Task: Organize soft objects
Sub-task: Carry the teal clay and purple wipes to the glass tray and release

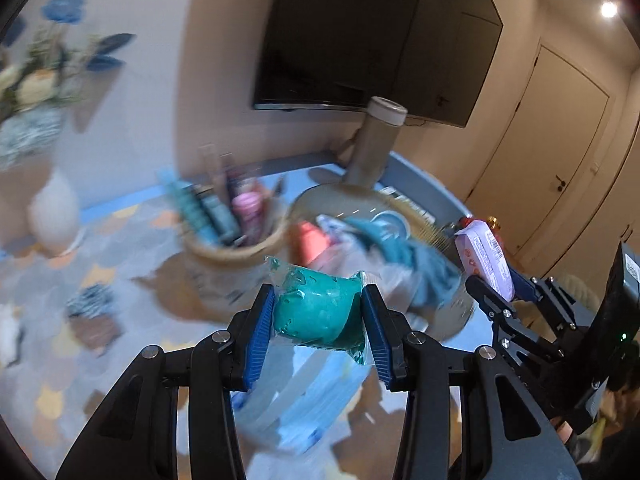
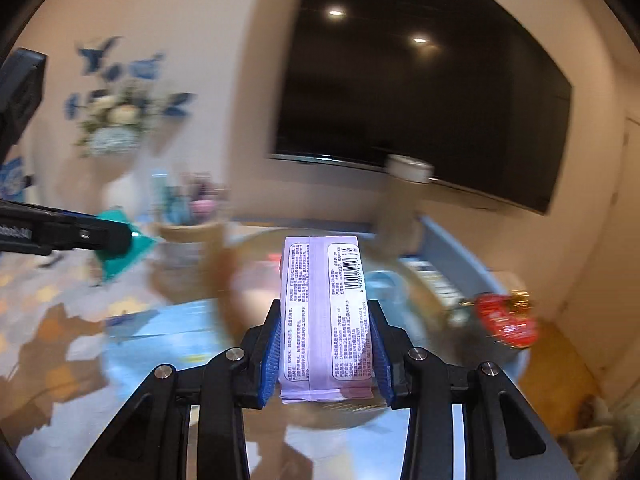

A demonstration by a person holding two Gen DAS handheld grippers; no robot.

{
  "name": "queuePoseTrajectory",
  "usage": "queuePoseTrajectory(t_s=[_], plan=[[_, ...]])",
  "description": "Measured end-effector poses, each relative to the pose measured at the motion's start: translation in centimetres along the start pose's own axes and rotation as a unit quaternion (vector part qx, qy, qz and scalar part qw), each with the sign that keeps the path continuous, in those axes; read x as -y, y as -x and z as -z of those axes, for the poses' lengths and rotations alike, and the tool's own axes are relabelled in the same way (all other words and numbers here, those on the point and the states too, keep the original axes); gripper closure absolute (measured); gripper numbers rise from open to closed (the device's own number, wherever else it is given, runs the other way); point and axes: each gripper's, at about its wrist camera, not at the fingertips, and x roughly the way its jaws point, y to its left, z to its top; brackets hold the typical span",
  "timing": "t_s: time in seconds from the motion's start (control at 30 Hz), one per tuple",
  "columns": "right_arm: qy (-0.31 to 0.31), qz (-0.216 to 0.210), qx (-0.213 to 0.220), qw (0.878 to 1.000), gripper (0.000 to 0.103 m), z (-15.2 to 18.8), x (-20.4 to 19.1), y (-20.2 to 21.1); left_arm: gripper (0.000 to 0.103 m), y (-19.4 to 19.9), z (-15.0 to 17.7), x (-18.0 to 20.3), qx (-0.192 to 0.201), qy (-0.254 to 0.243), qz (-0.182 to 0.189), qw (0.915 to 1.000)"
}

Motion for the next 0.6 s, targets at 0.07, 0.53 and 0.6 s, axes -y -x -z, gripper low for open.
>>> queuePoseTrajectory(t_s=[0.07, 0.53, 0.6], plan=[[-0.022, 0.006, -0.007, 1.000, 0.065, -0.8, 2.3, -1.2, 0.062, -1.4, -1.1, 1.3, 0.001, -0.003, -0.004, 1.0000], [-0.115, 0.034, -0.057, 0.991, 0.020, -2.7, 6.9, -7.7, 0.029, -7.4, -3.7, 6.1, 0.008, -0.040, -0.028, 0.9988], [-0.120, 0.038, -0.053, 0.991, 0.020, -1.9, 7.4, -6.7, 0.029, -7.1, -3.1, 6.0, 0.001, -0.041, -0.012, 0.9991]])
